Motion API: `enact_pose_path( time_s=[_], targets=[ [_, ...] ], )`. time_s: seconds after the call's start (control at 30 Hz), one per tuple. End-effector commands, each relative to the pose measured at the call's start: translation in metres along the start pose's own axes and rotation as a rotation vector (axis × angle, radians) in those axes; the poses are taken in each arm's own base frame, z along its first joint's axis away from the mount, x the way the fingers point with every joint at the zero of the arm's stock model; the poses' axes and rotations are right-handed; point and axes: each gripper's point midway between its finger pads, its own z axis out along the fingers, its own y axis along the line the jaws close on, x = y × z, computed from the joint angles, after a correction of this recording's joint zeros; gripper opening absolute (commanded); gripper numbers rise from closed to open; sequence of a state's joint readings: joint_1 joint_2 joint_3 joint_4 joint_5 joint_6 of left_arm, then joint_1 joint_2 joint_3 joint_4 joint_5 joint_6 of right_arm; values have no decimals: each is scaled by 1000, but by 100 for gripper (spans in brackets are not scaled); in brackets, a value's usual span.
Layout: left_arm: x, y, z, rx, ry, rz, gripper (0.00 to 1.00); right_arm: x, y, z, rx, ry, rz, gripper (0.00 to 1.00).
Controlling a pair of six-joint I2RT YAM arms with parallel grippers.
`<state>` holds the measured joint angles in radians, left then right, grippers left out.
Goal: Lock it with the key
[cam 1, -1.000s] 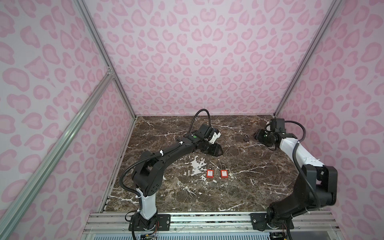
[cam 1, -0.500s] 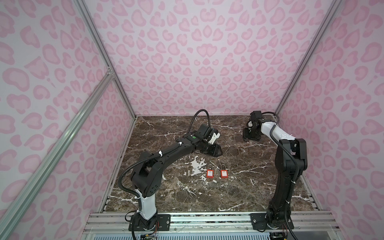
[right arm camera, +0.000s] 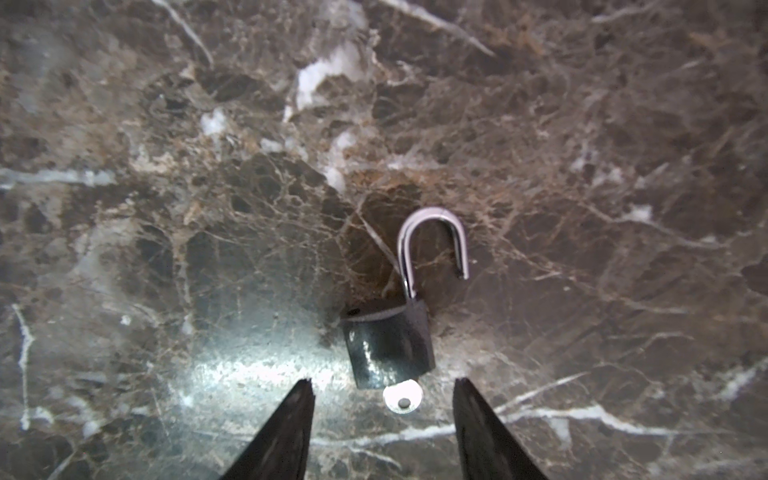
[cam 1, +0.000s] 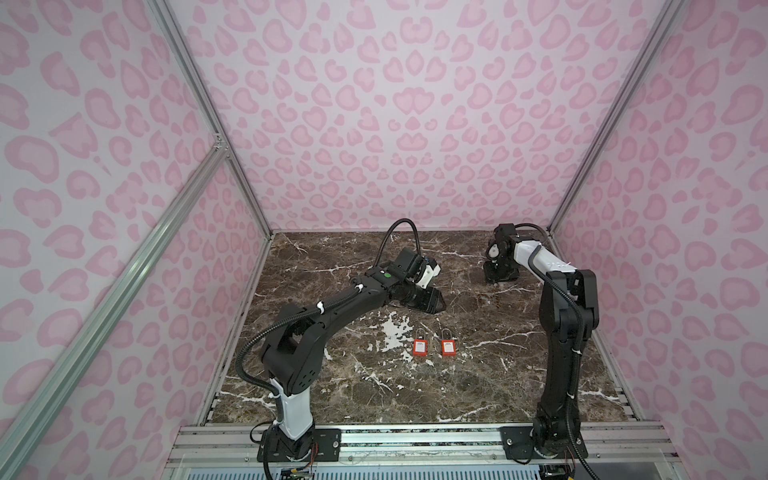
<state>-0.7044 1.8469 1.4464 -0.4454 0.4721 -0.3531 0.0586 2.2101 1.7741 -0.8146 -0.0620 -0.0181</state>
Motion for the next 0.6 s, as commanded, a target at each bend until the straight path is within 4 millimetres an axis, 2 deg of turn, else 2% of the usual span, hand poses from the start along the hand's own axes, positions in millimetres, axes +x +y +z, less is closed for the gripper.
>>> enact_pose_path(
  time_s=[0.0,0.57],
  targets=[
    [-2,-7,-4,27,-17,1,58,3,-1,6,-3,30,-38,54],
    [-5,-9,-8,27,-28,-7,58,5,5,14,-30,72,26,49]
  ],
)
